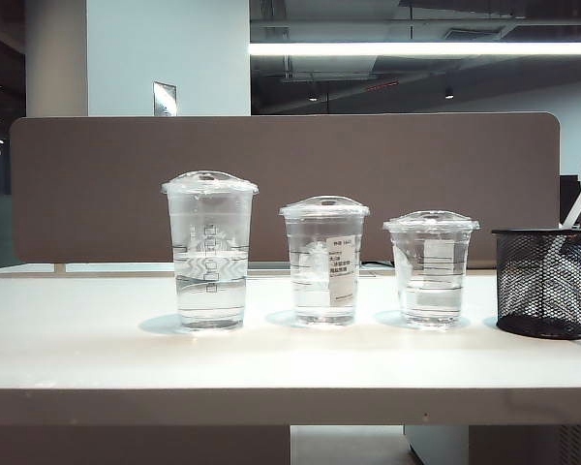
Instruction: Pick up the straw and insert it into the large coffee cup.
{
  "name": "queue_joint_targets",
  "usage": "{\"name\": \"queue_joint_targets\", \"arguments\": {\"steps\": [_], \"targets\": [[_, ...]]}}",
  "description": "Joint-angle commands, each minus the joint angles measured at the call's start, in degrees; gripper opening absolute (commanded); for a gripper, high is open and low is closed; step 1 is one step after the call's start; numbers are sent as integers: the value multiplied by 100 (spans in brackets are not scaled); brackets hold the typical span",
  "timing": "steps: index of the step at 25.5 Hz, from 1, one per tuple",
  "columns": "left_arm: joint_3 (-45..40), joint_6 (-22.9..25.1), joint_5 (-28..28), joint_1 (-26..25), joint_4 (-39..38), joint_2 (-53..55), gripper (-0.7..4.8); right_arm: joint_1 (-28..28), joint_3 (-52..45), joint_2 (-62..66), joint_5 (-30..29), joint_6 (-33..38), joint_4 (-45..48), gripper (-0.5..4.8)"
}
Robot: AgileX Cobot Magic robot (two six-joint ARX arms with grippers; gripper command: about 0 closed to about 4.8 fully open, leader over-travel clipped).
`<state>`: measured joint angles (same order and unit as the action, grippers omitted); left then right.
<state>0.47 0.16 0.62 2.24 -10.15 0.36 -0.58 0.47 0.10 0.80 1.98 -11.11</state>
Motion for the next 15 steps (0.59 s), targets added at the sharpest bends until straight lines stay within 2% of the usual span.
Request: {"name": "queue_joint_targets", "arguments": {"steps": [1, 12, 15], "targets": [[4, -17, 26, -7, -52, 4, -2, -7, -35, -7, -39, 17, 61, -5], [7, -24, -92, 0, -50, 4, -2, -7, -35, -9, -39, 17, 61, -5], [142, -363, -90, 4, -35, 7, -3, -7, -35, -7, -37, 17, 61, -5]]}}
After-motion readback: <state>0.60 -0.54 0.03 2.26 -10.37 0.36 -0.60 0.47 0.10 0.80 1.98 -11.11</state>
